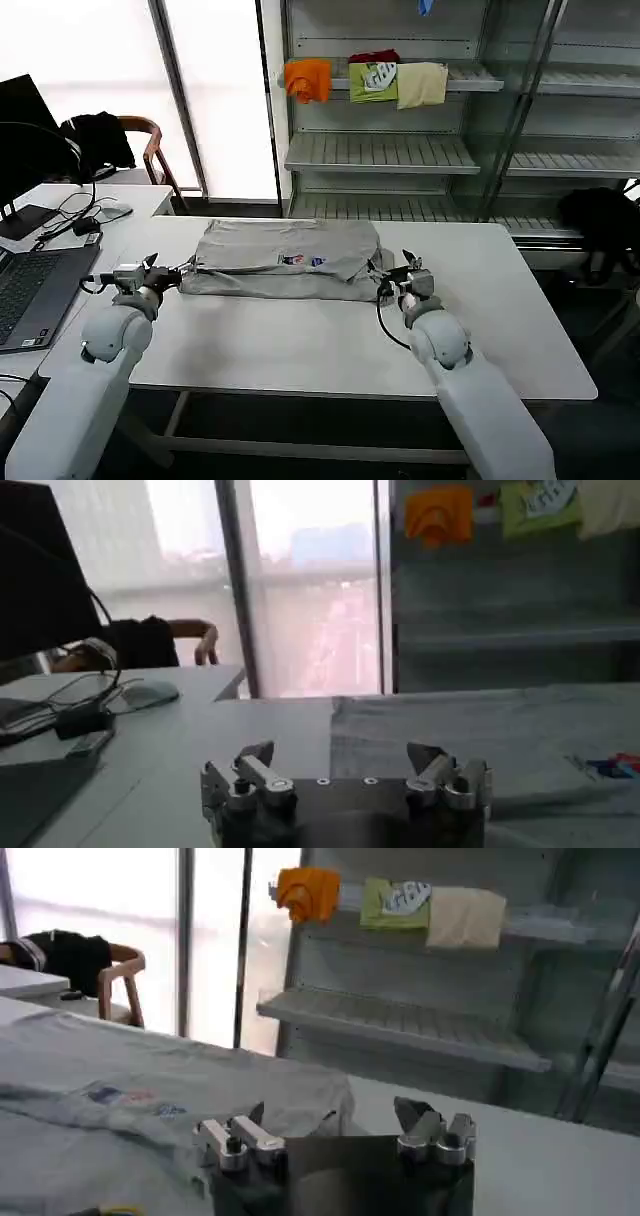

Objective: Fold and organize the clothes.

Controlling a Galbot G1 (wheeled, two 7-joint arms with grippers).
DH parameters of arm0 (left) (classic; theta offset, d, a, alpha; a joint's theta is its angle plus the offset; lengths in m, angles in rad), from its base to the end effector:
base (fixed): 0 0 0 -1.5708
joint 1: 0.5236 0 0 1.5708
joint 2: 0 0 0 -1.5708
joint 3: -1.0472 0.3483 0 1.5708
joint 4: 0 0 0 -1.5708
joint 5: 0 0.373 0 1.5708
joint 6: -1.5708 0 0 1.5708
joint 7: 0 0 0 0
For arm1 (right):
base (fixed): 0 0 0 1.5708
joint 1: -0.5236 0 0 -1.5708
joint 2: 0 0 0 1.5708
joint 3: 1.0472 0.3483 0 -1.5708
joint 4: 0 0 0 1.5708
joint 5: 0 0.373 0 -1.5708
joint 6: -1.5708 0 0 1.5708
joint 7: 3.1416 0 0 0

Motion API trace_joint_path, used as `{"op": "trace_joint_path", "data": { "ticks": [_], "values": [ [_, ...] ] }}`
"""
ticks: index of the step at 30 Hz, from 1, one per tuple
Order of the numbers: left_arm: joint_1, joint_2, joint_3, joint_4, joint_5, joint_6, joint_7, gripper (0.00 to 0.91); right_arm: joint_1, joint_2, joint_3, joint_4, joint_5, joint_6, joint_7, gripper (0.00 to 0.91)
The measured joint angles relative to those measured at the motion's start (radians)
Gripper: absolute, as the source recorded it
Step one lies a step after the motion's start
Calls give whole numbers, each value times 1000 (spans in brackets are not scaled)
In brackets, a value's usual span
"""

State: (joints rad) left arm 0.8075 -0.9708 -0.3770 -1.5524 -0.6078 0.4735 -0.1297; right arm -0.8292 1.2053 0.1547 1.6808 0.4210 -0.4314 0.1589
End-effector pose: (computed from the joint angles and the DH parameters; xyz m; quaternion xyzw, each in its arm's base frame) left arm 0.4353 0.1556 -0.2270 0.0112 -0.9861 -0.0269 0.1637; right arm 0.4100 0.0150 -0.2521 0.1140 -0.9853 0.0350 0.1222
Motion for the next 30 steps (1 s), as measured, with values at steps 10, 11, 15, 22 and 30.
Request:
{"op": "trace_joint_path", "data": {
  "ticks": [10, 11, 15, 22, 30],
  "values": [
    [48, -3, -25, 18, -47, -19, 49, 907, -56, 5, 4, 13, 35, 22, -9, 907],
    [49, -4, -27, 25, -49, -21, 52, 907, -56, 6, 2, 9, 36, 23, -10, 907],
    [48, -10, -27, 51, -55, -27, 67, 907, -50, 16, -5, -7, 40, 28, -14, 907],
    [29, -23, -19, 104, -55, -36, 90, 806, -32, 28, -15, -39, 39, 37, -18, 705],
    [7, -30, -8, 150, -49, -38, 105, 685, -5, 42, -18, -85, 42, 40, -21, 595]
  ]
}}
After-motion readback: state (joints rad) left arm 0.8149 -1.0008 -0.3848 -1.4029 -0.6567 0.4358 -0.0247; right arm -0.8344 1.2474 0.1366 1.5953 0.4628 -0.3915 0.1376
